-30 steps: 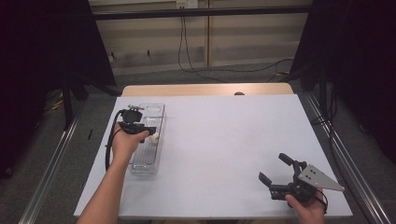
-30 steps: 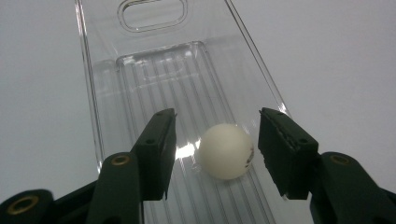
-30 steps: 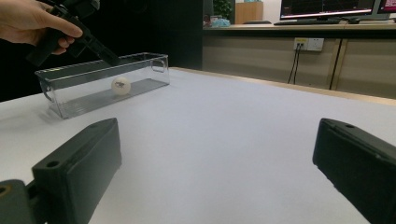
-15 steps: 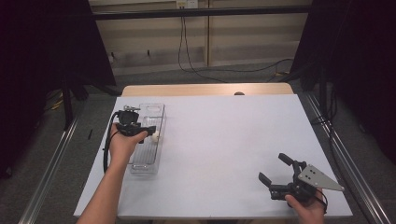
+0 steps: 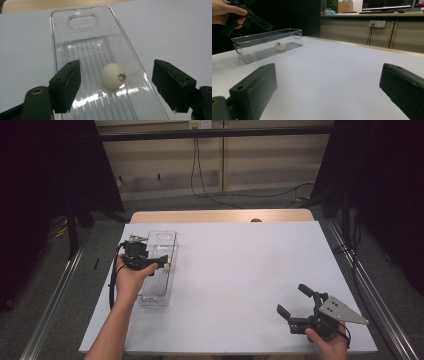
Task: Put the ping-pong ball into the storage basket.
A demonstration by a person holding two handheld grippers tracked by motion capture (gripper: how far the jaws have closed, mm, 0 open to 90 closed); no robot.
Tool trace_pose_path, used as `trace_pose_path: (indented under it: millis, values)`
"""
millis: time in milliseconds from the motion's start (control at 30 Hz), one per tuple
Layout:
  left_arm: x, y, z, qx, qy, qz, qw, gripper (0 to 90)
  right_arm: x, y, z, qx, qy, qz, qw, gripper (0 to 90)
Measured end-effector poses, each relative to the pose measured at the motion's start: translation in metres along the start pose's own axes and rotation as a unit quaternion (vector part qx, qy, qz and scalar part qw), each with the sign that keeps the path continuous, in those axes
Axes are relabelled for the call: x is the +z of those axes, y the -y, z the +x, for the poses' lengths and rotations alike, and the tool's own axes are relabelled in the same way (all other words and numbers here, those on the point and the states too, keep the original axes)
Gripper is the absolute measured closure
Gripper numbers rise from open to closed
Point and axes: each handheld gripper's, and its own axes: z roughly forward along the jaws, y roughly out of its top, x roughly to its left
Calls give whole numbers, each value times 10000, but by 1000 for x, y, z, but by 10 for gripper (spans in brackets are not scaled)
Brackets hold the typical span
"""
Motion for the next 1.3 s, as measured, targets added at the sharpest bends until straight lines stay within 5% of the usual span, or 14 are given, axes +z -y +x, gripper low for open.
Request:
trace_pose_path:
  millis: [100,667,1300]
  values:
    - [-2,1,0,130,0,-12,9999,203,0,0,0,13,-3,10,10000,8]
    - [-12,8,-8,178,50,-456,9988,46,-1,0,-1,-2,15,2,10000,8]
    - [-23,17,-8,323,197,-953,9947,31,-1,0,-1,4,17,-1,10000,7]
